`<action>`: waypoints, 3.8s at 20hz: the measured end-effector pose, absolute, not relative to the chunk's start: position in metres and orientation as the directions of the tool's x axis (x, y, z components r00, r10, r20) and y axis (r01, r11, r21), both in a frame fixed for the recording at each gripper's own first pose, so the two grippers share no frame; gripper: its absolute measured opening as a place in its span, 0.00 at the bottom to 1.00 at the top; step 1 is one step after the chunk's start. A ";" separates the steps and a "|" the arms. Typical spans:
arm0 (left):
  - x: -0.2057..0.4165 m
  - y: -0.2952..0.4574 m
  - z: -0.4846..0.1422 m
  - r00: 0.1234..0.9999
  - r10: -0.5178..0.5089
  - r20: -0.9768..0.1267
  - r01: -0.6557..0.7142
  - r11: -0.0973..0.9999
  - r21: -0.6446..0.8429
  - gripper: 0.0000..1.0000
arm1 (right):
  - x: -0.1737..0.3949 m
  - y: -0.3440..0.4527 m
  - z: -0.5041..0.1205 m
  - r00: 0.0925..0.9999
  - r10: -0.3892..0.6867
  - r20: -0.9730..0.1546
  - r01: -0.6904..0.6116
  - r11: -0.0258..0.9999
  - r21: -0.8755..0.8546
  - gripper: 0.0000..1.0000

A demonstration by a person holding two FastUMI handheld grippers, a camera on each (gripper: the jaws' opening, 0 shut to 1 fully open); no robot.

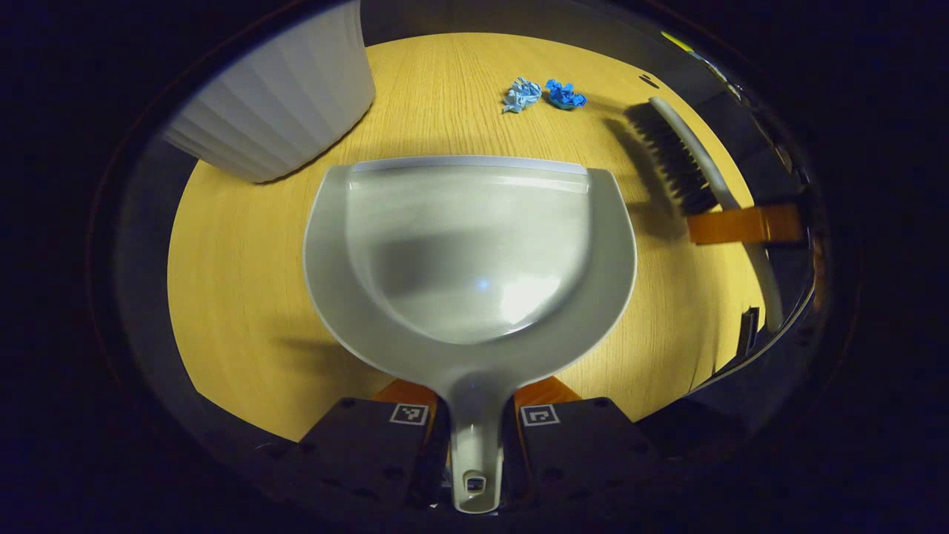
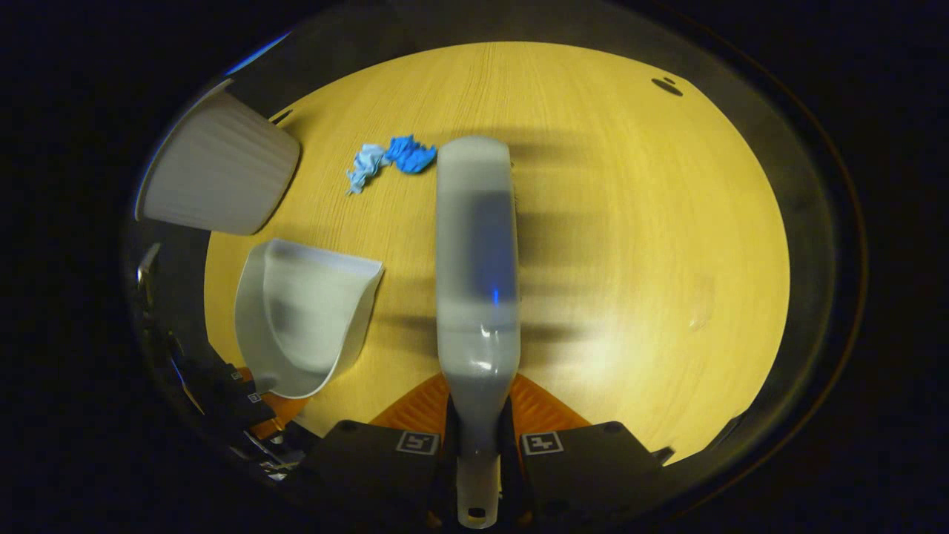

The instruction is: Pick up the small broom and dustpan from the desktop, sweep the trash into the dustpan with the broom, and then empty the trash into the garbage bin.

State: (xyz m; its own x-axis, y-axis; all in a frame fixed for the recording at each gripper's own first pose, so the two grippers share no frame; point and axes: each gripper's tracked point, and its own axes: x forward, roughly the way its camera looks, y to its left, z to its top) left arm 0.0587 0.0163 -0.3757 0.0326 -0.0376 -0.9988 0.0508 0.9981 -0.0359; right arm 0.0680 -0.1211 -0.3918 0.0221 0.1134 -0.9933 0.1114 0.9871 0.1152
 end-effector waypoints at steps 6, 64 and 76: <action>0.073 0.029 -0.370 0.011 -0.036 -0.999 0.230 0.973 -0.033 0.28 | 0.133 -0.167 -0.396 0.026 0.053 -0.998 -0.048 0.997 0.052 0.26; 0.228 0.419 0.044 0.210 0.510 -0.834 0.223 0.806 0.548 0.28 | 0.049 -0.171 -0.269 0.125 0.555 -0.823 0.010 0.828 0.560 0.26; 0.243 0.427 0.077 0.293 0.730 -0.617 0.631 0.338 0.699 0.28 | 0.040 -0.171 -0.279 0.181 0.564 -0.806 0.094 0.806 0.585 0.26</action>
